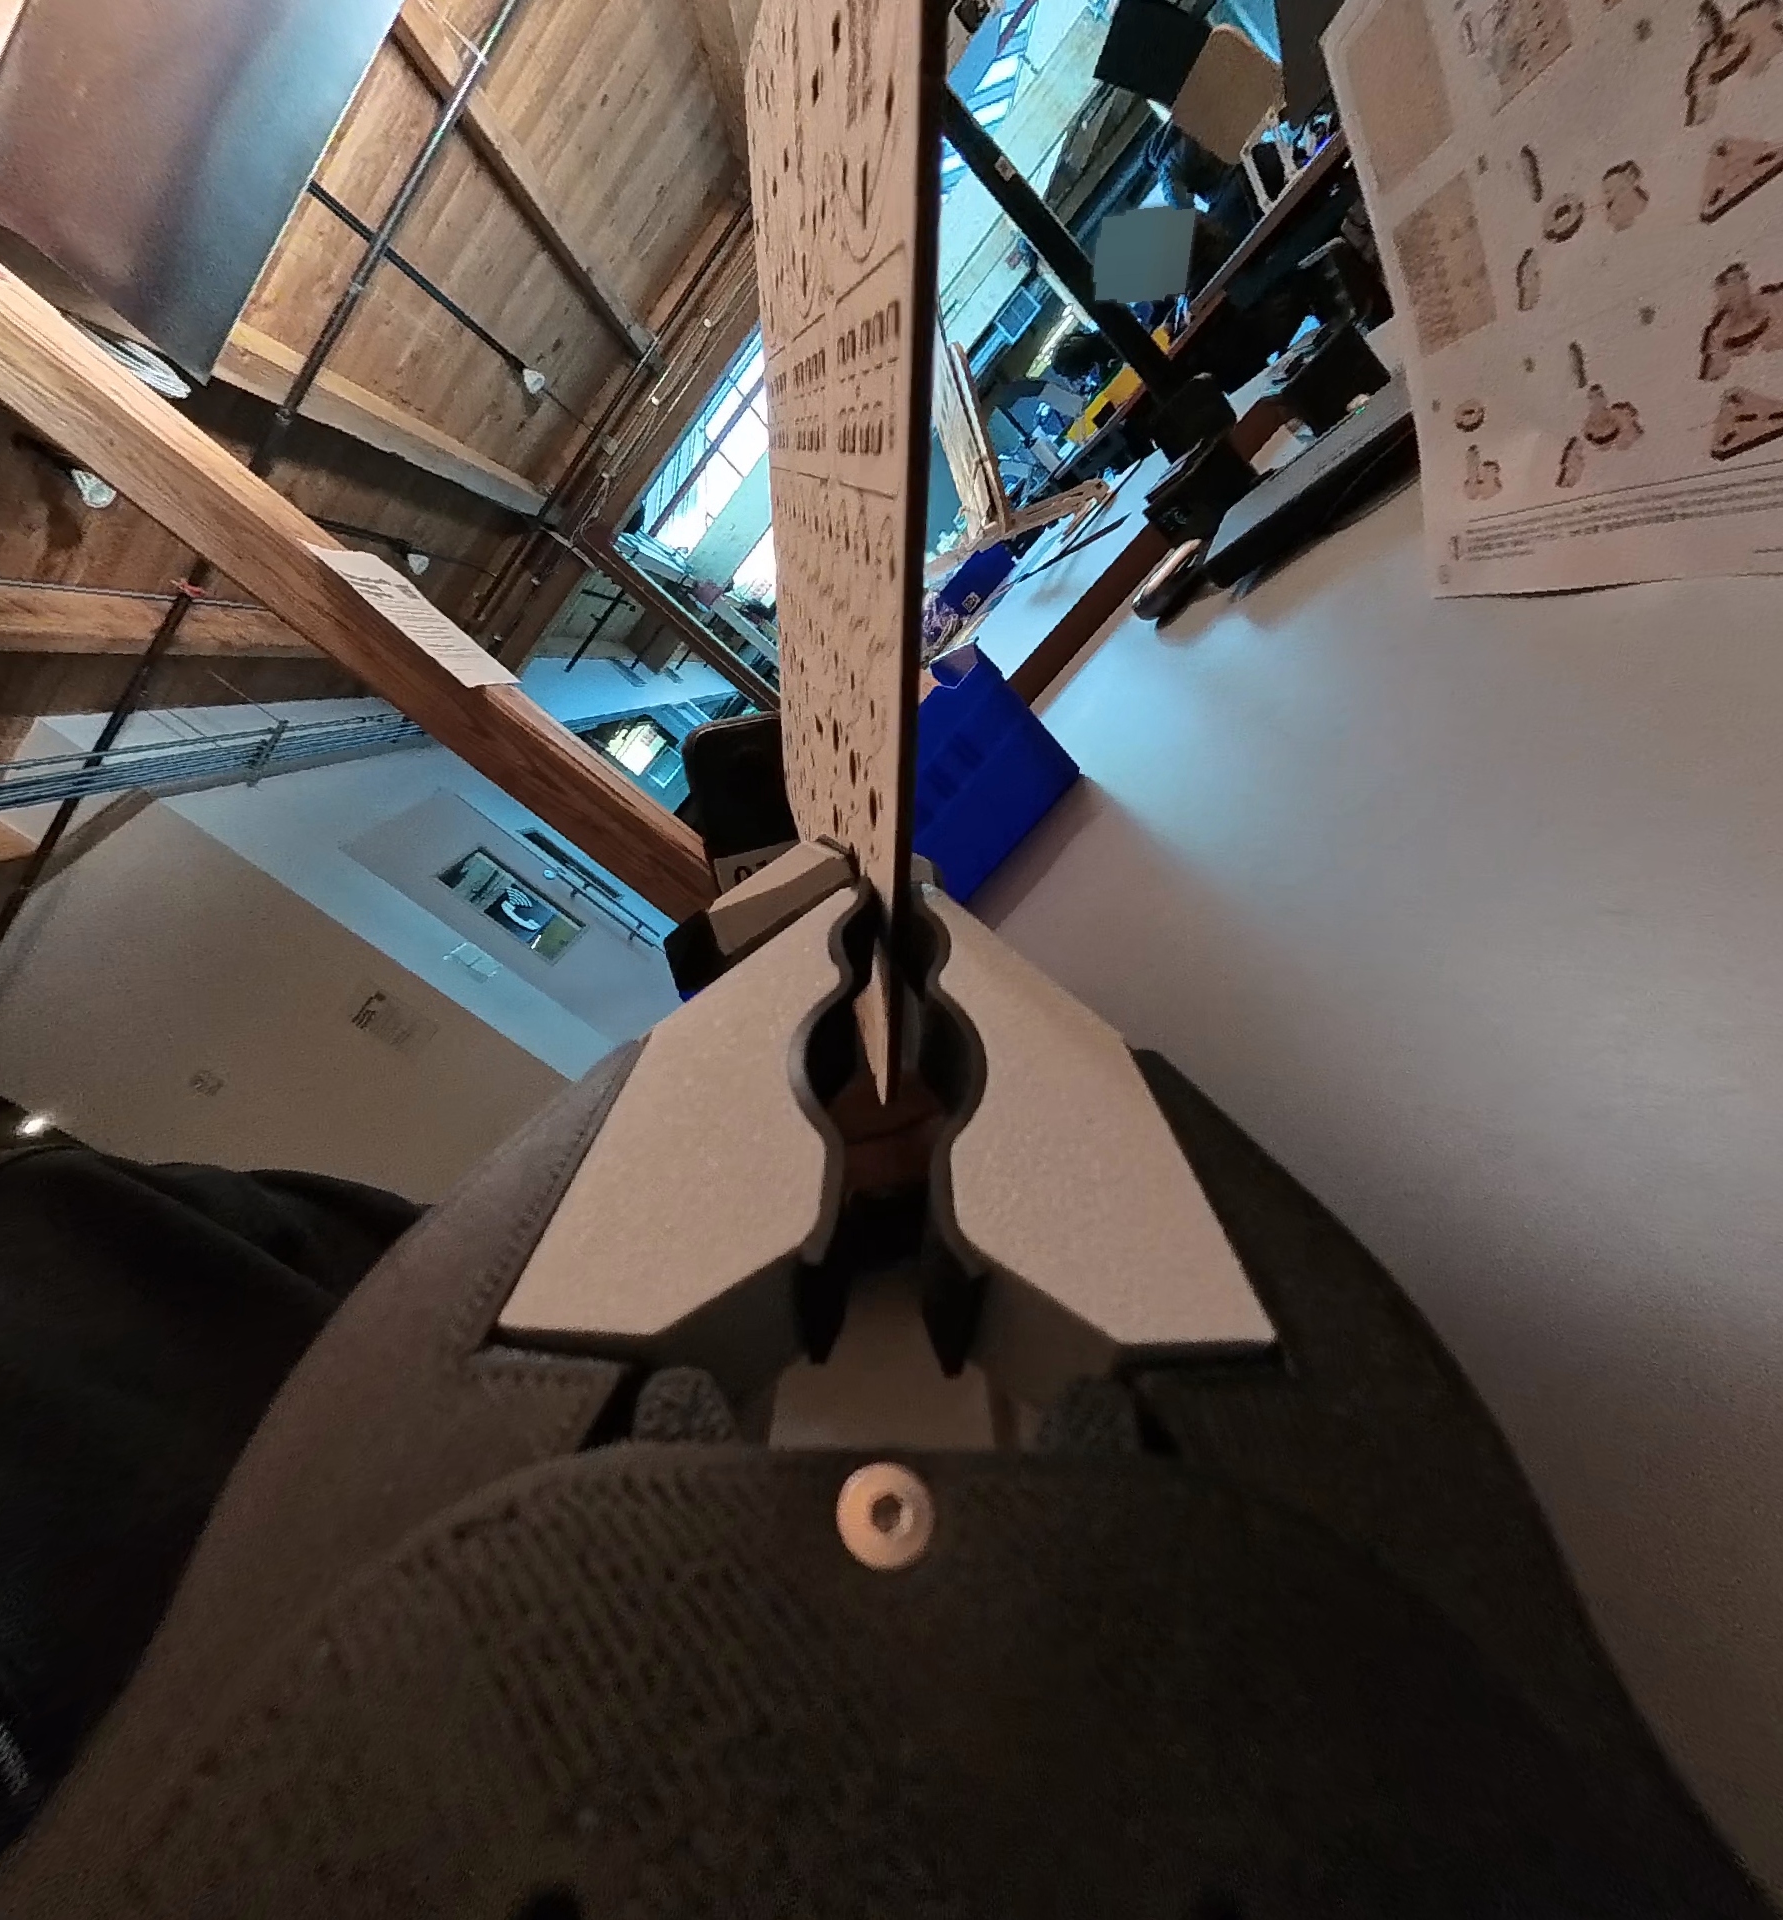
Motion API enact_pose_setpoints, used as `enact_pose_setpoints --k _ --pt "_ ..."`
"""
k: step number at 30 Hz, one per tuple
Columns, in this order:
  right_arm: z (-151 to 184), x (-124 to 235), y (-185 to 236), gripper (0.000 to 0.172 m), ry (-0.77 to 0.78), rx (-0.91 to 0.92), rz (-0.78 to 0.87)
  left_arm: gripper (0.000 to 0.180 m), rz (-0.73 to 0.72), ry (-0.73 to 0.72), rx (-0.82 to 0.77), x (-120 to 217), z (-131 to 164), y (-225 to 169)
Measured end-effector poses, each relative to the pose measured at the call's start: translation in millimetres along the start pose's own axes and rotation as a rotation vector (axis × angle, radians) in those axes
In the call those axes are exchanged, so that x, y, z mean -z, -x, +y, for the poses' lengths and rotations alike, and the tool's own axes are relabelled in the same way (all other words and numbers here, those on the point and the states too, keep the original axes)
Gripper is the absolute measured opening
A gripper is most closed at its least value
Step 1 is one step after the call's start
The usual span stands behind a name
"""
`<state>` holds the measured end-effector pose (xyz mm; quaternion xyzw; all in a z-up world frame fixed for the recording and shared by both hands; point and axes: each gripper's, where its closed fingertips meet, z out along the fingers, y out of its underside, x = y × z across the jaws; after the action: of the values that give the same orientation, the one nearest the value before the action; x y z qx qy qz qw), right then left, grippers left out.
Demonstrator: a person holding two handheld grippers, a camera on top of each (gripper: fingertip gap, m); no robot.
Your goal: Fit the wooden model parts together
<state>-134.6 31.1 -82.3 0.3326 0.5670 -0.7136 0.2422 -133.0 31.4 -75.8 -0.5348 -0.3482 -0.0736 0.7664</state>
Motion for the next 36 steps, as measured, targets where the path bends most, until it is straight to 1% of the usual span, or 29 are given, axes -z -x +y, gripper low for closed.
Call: enact_pose_setpoints --k 1,3,13,15,16,17,18,20,23,36 --pt "0 0 -1 0.002 -0.002 -0.001 0.007 0.003 -0.012 0.003 -0.015 0 0 1" --pt "0 0 -1 0.003 -0.005 -0.006 0.015 0.003 -0.026 0.003 -0.035 0 0 1" --pt "1 -1 -4 0.005 0.002 0.053 0.089 0.002 -0.02 -0.002 -0.022 1 0 3" --pt "-1 -1 3 0.002 -0.01 0.045 0.039 0.003 0.033 -0.021 0.026 1 -3 -2" --pt "-2 -1 8 0.0 -0.013 0.022 -0.012 0.0 0.081 -0.036 0.104 1 -5 -5" --pt "-2 -2 9 0.0 -0.016 -0.003 -0.042 0.002 0.112 -0.049 0.17 2 -5 -5" --pt "-2 -1 9 0.0 -0.017 -0.009 -0.059 0.002 0.126 -0.049 0.199 2 -5 -4" --pt "-2 -1 11 0.0 -0.021 -0.029 -0.106 0.001 0.152 -0.044 0.208 2 -6 -7" --pt "-2 -1 18 0.001 -0.013 -0.016 -0.157 0.0 0.199 -0.049 0.263 3 -8 -12" --pt "1 2 23 0.003 0.014 -0.085 -0.276 0.002 0.255 -0.03 0.343 4 -6 -15"
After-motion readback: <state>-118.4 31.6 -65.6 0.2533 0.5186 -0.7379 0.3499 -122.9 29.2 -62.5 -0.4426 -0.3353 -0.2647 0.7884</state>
